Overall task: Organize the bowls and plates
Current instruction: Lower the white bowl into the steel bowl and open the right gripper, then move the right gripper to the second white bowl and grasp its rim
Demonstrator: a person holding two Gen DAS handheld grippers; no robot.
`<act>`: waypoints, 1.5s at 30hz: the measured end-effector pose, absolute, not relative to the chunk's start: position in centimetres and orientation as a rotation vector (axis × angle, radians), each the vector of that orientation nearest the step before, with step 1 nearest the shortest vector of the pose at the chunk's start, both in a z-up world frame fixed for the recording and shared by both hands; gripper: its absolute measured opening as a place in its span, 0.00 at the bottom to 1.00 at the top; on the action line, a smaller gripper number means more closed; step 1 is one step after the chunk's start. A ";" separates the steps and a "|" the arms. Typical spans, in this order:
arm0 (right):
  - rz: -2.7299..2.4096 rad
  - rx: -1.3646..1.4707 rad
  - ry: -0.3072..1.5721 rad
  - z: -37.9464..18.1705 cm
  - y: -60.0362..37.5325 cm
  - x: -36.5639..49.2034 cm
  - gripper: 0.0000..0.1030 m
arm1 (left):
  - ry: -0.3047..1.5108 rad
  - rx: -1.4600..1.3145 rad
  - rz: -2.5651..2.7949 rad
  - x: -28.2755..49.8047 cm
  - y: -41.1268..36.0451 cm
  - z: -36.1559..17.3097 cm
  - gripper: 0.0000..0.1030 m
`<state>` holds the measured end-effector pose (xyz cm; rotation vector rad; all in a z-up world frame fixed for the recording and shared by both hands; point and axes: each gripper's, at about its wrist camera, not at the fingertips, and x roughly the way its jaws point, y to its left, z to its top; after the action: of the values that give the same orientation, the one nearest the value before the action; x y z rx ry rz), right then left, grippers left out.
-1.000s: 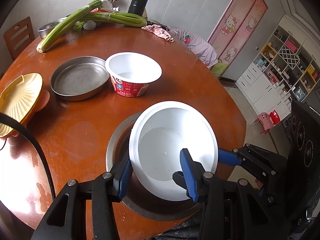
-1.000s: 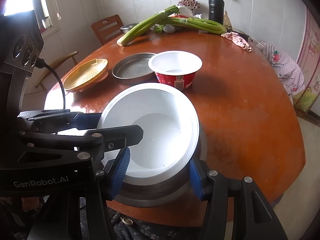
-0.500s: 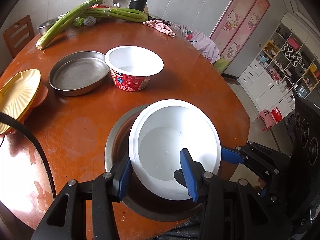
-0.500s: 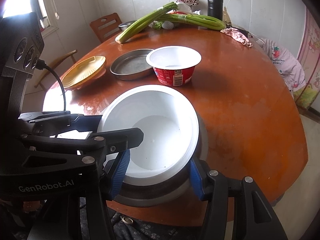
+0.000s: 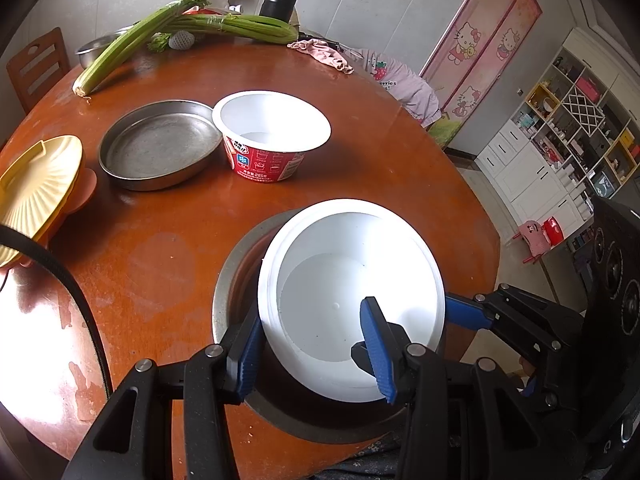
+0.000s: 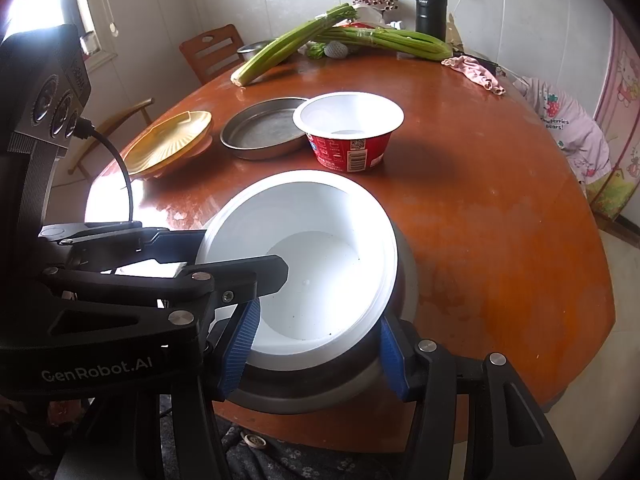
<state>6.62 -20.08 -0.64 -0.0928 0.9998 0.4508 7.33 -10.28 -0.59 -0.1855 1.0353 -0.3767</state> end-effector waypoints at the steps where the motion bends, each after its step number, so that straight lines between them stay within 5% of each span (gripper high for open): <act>1: 0.451 -0.096 0.998 -0.6 -20.0 6.6 0.57 | 1.034 -0.188 -0.378 7.3 -10.2 -0.6 0.45; 45: 0.373 -0.079 0.883 4.1 -22.5 11.3 0.57 | 0.963 -0.256 -0.280 11.6 -6.3 3.1 0.45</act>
<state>11.26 -22.47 4.11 -0.0785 0.8827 0.3730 11.57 -6.32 3.10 -0.2557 0.9629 -0.2804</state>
